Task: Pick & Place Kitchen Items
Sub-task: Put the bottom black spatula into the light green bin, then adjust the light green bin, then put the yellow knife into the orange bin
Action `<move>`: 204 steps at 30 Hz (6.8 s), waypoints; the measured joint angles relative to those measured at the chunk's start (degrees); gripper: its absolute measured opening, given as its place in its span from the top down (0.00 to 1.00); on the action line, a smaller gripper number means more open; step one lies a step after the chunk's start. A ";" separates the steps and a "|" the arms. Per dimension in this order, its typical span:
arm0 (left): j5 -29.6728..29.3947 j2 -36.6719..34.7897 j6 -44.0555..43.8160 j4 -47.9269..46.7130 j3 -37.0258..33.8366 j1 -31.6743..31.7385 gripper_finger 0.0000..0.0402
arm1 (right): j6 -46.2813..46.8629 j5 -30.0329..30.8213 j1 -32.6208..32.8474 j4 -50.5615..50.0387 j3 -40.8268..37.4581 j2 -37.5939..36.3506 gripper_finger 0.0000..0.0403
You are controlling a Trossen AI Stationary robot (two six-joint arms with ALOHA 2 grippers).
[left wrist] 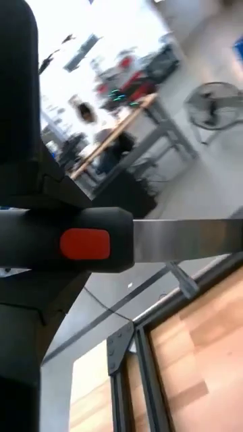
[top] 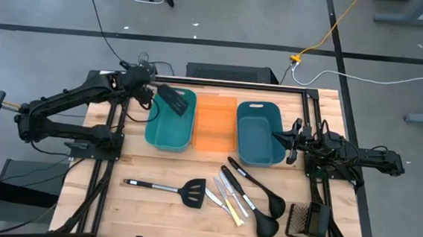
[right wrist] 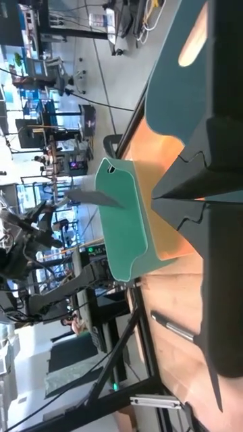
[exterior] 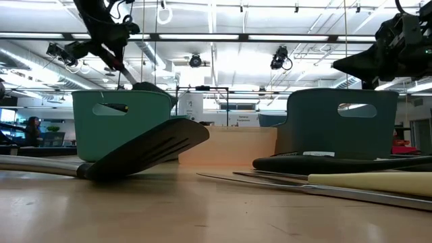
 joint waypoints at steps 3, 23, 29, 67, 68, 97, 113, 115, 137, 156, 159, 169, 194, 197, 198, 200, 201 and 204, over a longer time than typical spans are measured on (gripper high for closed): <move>2.62 0.13 2.25 0.11 -0.93 -0.26 0.72 | -0.94 0.02 -0.02 0.02 0.00 0.00 0.97; 7.85 10.12 5.96 0.90 -3.84 -5.33 0.72 | -1.02 -0.01 -0.02 0.02 0.00 0.00 0.97; 9.62 12.88 6.04 2.41 -3.84 -5.19 0.72 | -1.92 0.01 -0.02 0.01 0.00 0.00 0.97; 24.55 5.39 -31.16 3.38 1.61 -5.88 0.56 | -2.27 -0.03 -0.02 0.02 0.02 0.00 0.97; 26.89 4.85 -36.91 3.88 2.13 -6.73 0.58 | -2.27 -0.03 -0.02 0.02 0.02 0.00 0.97; 49.56 16.31 -87.77 0.28 -0.09 -29.01 0.44 | -2.01 -0.62 0.00 0.06 0.02 0.00 0.97; 43.20 30.25 -86.50 1.71 -0.05 -30.51 0.48 | -2.01 -0.57 -0.01 -0.01 0.02 0.00 0.97; 42.64 31.68 -87.39 1.68 -0.05 -30.43 0.51 | -2.01 -0.53 -0.01 0.01 0.02 0.00 0.97; 43.41 33.63 -86.20 2.37 -0.67 -23.02 0.98 | -2.01 -0.49 0.00 -0.01 0.02 0.00 0.97; 44.00 29.61 -81.93 1.69 -1.59 -19.38 0.86 | -2.03 -0.52 -0.01 -0.03 0.02 -0.02 0.97; 43.94 27.45 -81.95 -0.12 -0.38 -19.94 0.77 | -2.03 -0.51 0.00 -0.03 0.02 -0.02 0.97; 44.36 19.87 -82.76 -7.52 6.65 -23.99 0.57 | -2.03 -0.53 0.00 -0.01 0.02 0.00 0.97; 38.15 -40.23 -89.88 41.62 -35.05 -27.93 0.99 | -0.48 -2.98 -0.01 0.00 0.02 -0.02 0.97; 37.34 -44.96 -89.32 39.58 -36.12 -27.95 0.99 | -0.48 -3.22 0.00 -0.07 0.02 0.00 0.97; 36.66 -46.87 -89.22 39.33 -36.61 -27.94 0.99 | -0.47 -3.22 0.00 -0.12 0.02 0.00 0.97; 36.05 -50.35 -88.67 39.79 -38.03 -27.95 1.00 | -0.48 -3.22 -0.02 -0.18 0.02 0.00 0.97; 35.91 -51.74 -88.78 39.95 -38.98 -27.95 1.00 | -0.48 -3.22 0.00 -0.22 0.02 0.00 0.97; 34.60 -53.83 -88.78 40.38 -42.81 -27.95 1.00 | -0.49 -3.20 0.00 -0.31 0.02 0.00 0.97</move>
